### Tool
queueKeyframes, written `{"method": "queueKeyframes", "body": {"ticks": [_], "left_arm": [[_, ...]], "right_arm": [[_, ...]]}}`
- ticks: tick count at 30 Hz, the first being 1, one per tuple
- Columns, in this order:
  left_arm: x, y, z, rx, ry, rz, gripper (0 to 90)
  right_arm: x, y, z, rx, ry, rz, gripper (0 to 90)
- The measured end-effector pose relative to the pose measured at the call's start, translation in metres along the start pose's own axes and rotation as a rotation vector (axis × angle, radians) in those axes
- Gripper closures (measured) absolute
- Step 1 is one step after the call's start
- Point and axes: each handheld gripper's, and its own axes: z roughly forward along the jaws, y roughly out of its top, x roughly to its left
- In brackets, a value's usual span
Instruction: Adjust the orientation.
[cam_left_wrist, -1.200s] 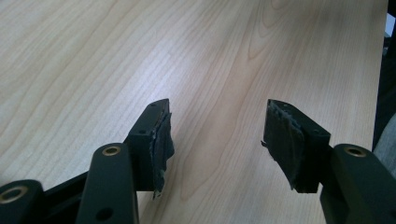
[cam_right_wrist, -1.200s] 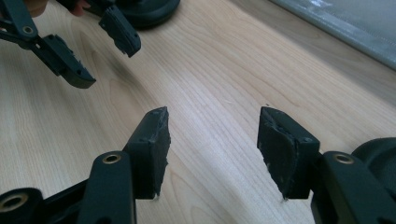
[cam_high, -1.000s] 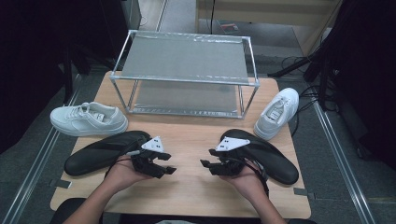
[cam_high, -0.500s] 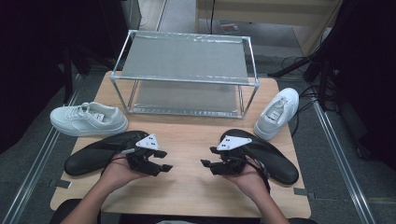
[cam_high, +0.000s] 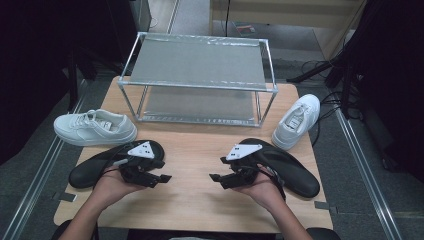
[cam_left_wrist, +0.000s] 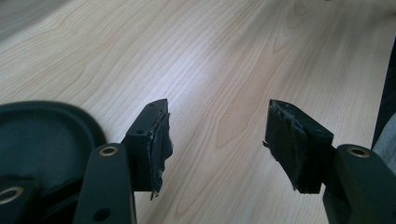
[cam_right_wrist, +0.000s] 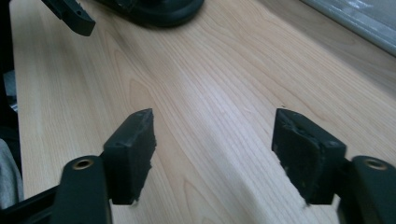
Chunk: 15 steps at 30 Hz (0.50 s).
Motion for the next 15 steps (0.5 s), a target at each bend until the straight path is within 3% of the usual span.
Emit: {"method": "queueKeyframes", "body": {"ticks": [5, 8, 15], "left_arm": [[0.005, -0.008, -0.013, -0.015, 0.017, -0.038, 40.2], [0.008, -0.013, -0.020, -0.027, 0.028, -0.065, 40.7], [0.012, -0.022, -0.035, -0.028, 0.066, -0.086, 40.9]], "right_arm": [[-0.005, 0.003, 0.000, -0.017, 0.020, 0.003, 42.9], [-0.006, 0.005, 0.002, 0.003, 0.024, 0.014, 44.2], [-0.007, 0.011, 0.003, -0.030, 0.021, -0.015, 48.4]]}}
